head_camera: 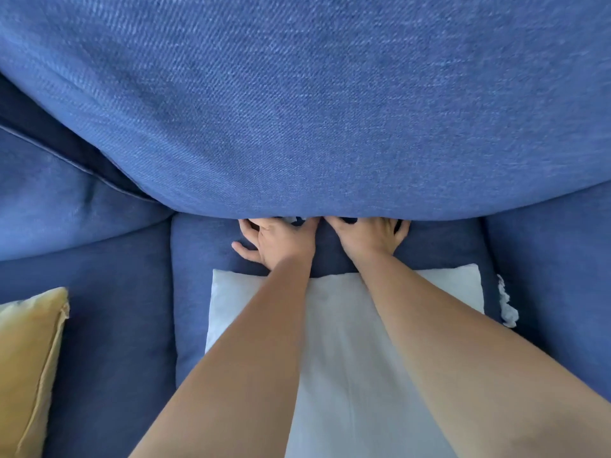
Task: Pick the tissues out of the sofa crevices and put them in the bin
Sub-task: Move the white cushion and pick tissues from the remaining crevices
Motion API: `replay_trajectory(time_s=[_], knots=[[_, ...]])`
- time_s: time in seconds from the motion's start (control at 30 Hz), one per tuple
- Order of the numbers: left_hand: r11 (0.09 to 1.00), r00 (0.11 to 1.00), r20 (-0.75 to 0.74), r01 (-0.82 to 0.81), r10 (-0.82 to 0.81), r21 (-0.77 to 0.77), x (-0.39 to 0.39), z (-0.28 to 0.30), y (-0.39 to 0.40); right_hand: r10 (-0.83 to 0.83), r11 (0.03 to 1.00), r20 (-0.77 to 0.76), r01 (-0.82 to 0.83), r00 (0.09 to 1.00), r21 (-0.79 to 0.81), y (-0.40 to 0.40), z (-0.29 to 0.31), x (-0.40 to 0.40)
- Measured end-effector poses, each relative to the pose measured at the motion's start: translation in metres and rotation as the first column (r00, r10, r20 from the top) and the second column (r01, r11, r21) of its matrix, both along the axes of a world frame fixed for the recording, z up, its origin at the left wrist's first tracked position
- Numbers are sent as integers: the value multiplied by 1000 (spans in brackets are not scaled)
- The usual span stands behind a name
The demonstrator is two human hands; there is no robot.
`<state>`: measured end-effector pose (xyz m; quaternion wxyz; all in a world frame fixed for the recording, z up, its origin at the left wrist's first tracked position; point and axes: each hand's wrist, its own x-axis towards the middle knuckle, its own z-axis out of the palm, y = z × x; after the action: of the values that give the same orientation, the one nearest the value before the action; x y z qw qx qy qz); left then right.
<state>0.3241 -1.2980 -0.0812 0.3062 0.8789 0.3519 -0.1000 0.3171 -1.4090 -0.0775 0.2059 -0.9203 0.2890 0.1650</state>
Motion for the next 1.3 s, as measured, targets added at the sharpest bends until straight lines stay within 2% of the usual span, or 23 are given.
replay_trajectory(time_s=[0.2,0.3,0.43,0.5,0.57,0.63,0.7,0.83,1.03,1.13,1.3], knots=[[995,1000,11,-25,24,99,10,-14,6,-156,988,10,156,988,2,9,-10,9],[995,1000,-27,9,-6,102,11,-14,10,-175,985,7,175,985,11,8,-6,11],[998,998,-12,64,-64,-19,6,11,23,-135,990,19,135,991,37,5,11,5],[987,994,-41,92,-98,-129,-1,30,36,-168,972,66,154,984,180,7,30,-6],[966,993,-72,77,-98,-246,-9,50,47,-226,902,36,195,973,385,12,49,-19],[907,996,-49,50,-78,-419,-27,82,59,-171,872,14,144,985,468,23,74,-37],[860,997,-14,63,-82,-506,-50,112,68,-136,877,46,98,990,471,32,94,-54],[879,998,15,66,-67,-471,-99,162,96,-69,867,57,32,996,496,48,141,-91],[933,998,58,-14,38,-359,-192,238,155,208,881,-29,-175,978,440,75,211,-135],[955,997,49,-46,63,-293,-235,263,189,247,875,-3,-221,969,431,106,236,-149],[905,961,37,-245,275,-348,-311,289,254,378,823,10,-341,926,454,190,268,-193]])
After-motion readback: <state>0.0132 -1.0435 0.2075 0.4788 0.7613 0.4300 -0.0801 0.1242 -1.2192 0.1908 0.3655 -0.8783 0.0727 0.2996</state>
